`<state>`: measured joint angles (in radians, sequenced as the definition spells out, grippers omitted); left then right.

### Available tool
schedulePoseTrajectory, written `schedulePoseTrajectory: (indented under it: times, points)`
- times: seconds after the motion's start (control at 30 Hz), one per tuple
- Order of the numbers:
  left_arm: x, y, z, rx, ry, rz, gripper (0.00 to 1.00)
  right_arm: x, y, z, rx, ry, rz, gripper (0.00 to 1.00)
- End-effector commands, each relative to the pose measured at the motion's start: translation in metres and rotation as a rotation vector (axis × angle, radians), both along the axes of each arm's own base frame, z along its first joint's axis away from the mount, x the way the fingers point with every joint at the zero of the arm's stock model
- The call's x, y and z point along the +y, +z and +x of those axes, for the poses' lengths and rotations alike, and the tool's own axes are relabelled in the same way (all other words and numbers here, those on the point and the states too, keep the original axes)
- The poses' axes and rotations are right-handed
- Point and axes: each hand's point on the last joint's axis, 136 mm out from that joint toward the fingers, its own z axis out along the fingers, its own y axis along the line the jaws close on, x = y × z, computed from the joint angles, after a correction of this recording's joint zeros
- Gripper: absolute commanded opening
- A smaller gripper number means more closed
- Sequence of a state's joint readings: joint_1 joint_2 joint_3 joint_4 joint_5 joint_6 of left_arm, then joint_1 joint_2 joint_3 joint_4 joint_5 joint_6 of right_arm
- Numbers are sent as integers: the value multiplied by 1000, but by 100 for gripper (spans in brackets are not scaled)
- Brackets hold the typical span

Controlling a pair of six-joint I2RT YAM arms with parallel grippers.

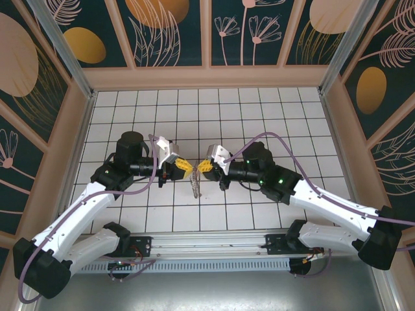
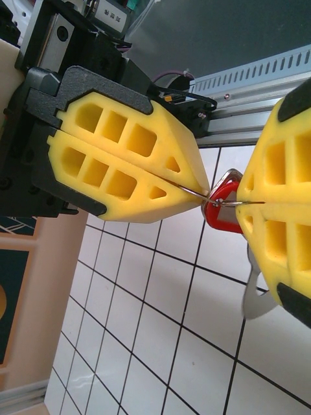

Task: Put the keys on the keyring

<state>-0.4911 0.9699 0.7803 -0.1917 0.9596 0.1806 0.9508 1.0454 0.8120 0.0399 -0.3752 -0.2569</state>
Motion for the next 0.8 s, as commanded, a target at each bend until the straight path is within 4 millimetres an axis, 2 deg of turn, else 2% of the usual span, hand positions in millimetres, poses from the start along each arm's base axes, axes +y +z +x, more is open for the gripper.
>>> schedulePoseTrajectory:
  times: [0.0, 0.77]
  points:
    - [-2, 16, 0, -57, -16, -20, 0, 4, 17, -3, -33, 20, 24, 0]
    - [-2, 15, 1, -59, -6, -14, 0, 9, 7, -8, 4, 69, -4, 0]
